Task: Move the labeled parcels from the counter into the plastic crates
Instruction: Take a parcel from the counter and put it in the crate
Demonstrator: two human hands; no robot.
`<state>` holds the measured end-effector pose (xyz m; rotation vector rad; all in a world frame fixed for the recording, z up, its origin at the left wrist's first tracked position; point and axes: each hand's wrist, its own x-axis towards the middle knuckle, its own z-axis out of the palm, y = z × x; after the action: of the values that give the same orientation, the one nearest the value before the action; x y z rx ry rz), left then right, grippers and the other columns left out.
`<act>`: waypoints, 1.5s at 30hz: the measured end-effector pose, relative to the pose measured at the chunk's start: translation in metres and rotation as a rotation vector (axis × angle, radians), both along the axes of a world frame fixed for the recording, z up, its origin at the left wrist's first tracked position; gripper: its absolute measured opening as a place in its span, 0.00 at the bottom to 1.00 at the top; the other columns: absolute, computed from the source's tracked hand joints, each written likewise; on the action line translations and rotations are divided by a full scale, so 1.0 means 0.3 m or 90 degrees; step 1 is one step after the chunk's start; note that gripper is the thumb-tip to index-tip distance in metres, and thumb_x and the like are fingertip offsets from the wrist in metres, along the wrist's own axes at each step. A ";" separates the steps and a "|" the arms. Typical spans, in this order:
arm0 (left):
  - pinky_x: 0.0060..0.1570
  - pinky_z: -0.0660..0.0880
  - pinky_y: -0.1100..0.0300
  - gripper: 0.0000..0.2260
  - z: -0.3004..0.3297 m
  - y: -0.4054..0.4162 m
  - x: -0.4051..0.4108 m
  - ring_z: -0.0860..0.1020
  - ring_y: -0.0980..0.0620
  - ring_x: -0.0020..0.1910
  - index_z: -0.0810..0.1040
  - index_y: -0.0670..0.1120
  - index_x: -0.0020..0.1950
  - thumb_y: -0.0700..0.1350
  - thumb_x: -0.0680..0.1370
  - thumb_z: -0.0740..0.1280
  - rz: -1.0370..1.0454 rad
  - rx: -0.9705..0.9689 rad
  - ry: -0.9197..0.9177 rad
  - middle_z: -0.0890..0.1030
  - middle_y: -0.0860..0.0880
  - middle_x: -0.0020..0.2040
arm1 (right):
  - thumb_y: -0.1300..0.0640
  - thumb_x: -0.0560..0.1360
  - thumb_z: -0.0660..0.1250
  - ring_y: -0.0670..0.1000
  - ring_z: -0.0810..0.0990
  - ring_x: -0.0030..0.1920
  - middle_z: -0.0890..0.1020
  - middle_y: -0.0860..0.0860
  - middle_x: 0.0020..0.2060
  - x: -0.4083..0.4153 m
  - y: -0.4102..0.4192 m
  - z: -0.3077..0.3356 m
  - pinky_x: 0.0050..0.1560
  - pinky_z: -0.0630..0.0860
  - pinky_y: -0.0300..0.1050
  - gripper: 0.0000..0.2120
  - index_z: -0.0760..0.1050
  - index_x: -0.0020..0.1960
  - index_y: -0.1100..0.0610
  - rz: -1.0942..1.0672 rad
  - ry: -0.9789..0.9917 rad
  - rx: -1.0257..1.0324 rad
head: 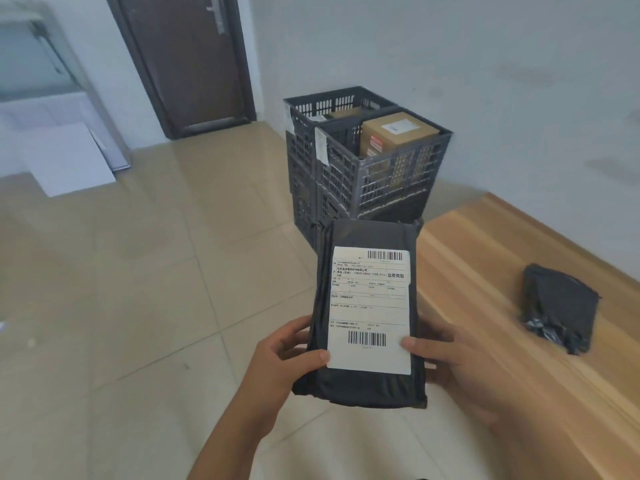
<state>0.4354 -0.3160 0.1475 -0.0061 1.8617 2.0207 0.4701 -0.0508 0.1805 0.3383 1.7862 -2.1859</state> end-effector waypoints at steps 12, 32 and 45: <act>0.40 0.83 0.58 0.28 -0.072 -0.172 -0.359 0.87 0.49 0.52 0.83 0.68 0.59 0.51 0.59 0.78 0.078 -0.013 -0.035 0.87 0.51 0.56 | 0.61 0.70 0.77 0.57 0.85 0.61 0.86 0.53 0.60 -0.488 -0.156 -0.110 0.61 0.78 0.57 0.26 0.79 0.68 0.56 0.055 -0.068 -0.012; 0.60 0.81 0.43 0.38 -0.040 -0.344 -1.532 0.85 0.47 0.59 0.72 0.59 0.73 0.53 0.67 0.84 0.069 -0.050 -0.128 0.85 0.53 0.62 | 0.66 0.78 0.71 0.57 0.85 0.61 0.87 0.55 0.59 -1.650 -0.333 -0.199 0.60 0.80 0.57 0.18 0.79 0.67 0.59 0.094 -0.127 -0.050; 0.51 0.84 0.52 0.31 -0.120 -0.410 -2.365 0.86 0.50 0.57 0.74 0.58 0.70 0.49 0.70 0.82 -0.248 -0.031 -0.181 0.85 0.54 0.61 | 0.63 0.76 0.72 0.56 0.85 0.60 0.87 0.54 0.60 -2.084 -0.480 -0.133 0.61 0.78 0.55 0.18 0.82 0.65 0.56 -0.177 -0.183 -0.019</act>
<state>-0.2742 -0.4389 0.1115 0.0494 1.5907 1.6170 -0.1552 -0.1948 0.1405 0.8928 1.6275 -2.2010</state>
